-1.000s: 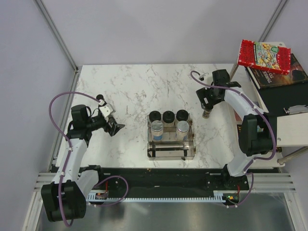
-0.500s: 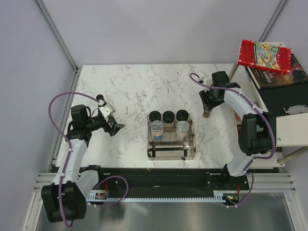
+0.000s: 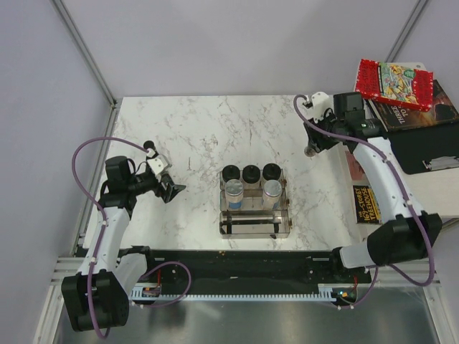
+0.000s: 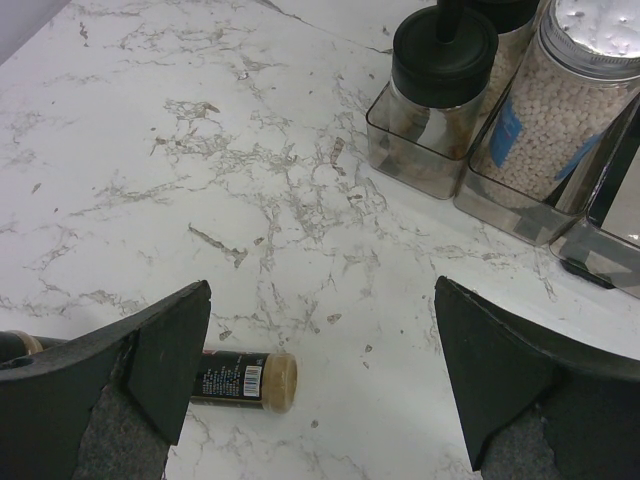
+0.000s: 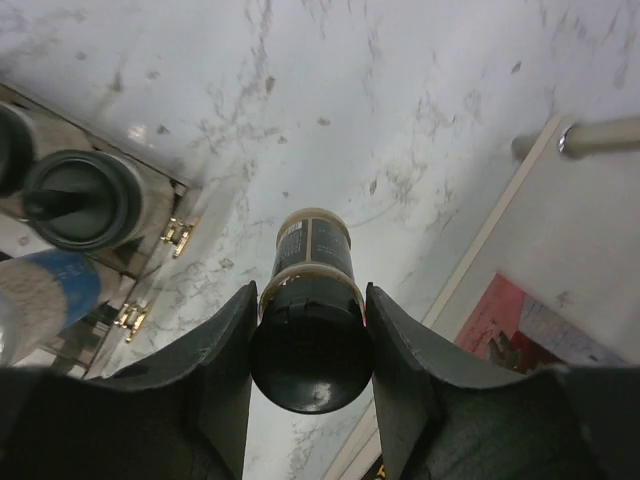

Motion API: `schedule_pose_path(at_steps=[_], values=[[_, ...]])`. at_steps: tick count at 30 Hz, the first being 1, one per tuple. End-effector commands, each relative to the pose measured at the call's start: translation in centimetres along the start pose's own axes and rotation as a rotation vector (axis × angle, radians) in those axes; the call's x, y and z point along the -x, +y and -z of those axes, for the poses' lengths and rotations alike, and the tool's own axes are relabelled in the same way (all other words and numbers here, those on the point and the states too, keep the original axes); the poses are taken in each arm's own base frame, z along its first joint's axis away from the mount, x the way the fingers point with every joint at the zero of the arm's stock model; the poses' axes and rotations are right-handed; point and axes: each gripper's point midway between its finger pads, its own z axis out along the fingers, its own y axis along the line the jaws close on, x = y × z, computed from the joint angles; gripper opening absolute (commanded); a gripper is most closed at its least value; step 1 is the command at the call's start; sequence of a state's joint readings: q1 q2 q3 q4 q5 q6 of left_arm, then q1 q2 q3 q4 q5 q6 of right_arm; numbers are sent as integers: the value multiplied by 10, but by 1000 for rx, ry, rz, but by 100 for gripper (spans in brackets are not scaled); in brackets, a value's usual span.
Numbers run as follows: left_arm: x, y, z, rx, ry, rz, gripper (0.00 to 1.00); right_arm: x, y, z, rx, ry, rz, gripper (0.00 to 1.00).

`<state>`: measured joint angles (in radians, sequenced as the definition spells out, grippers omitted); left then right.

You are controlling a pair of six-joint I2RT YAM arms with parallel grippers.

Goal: Organize the condiment bottles
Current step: Pick up the bottle from the center of the board, then place the bottle in the storage box.

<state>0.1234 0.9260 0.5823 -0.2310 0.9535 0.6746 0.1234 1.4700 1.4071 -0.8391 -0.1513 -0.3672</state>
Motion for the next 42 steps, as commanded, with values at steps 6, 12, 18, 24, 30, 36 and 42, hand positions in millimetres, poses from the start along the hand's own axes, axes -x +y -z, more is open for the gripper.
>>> schedule_pose_path(at_steps=[6,12,18,24,30,36,42], values=[[9,-3,2,-18,-39,-36,99,41,92,110,297,-246,276,0],[10,-3,2,-16,-40,-40,99,27,155,130,521,-253,402,0],[9,-2,2,-13,-39,-40,99,13,190,145,679,-272,484,0],[9,-2,2,-13,-39,-40,99,-7,214,142,775,-209,527,0],[9,-2,2,-13,-38,-38,99,-53,227,91,758,-29,517,0],[9,-2,2,-14,-38,-38,99,-72,224,55,658,-11,551,0],[9,-2,3,-12,-38,-37,99,-97,216,21,593,57,570,0]])
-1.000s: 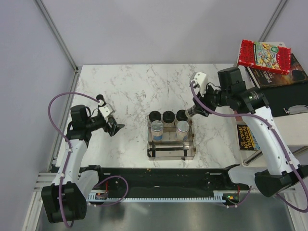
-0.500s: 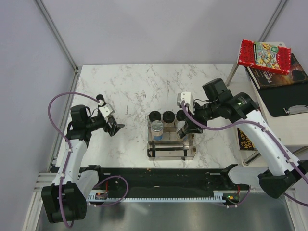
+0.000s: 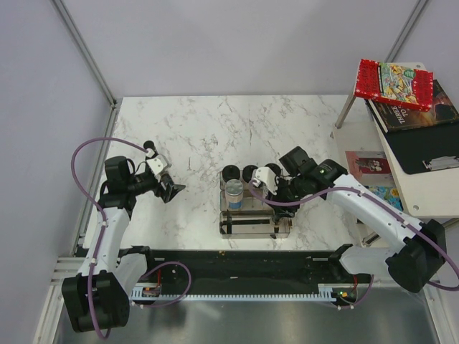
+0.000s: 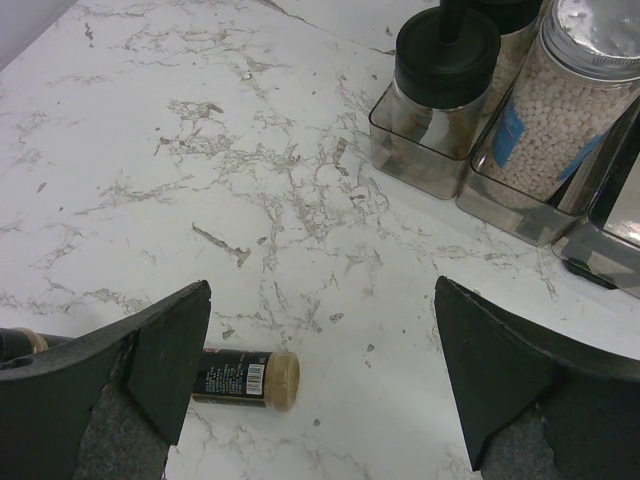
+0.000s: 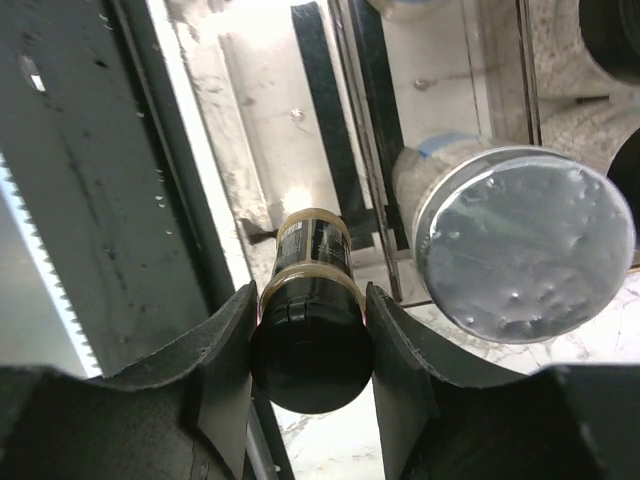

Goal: Organize the condiment bottles
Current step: Place the bottle in the storage box.

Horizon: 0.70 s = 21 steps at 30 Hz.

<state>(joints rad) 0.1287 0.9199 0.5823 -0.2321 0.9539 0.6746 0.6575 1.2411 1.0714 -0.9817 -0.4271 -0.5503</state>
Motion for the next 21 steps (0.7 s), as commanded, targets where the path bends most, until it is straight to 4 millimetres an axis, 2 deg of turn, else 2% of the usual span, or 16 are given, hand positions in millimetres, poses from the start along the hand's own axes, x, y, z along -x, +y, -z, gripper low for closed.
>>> schedule_pose_path(at_steps=[1,3,8,13,14,16,21], values=[[9,-3,1,-18,-38,-37,99,-1,-18,-14,-74,-13,22,0],[8,-3,1,-20,-36,-34,99,-7,-19,-21,-77,-8,10,0],[7,-3,1,-21,-34,-31,99,-6,-26,-32,-101,-28,-2,2],[7,-3,1,-21,-34,-36,99,-12,-19,-39,-72,-6,10,26],[6,-2,1,-19,-32,-33,99,-12,-18,-40,-71,-5,15,35],[5,-3,0,-23,-32,-31,99,-13,-16,-41,-67,1,22,45],[6,-3,0,-22,-32,-34,99,-13,-13,-40,-54,16,34,62]])
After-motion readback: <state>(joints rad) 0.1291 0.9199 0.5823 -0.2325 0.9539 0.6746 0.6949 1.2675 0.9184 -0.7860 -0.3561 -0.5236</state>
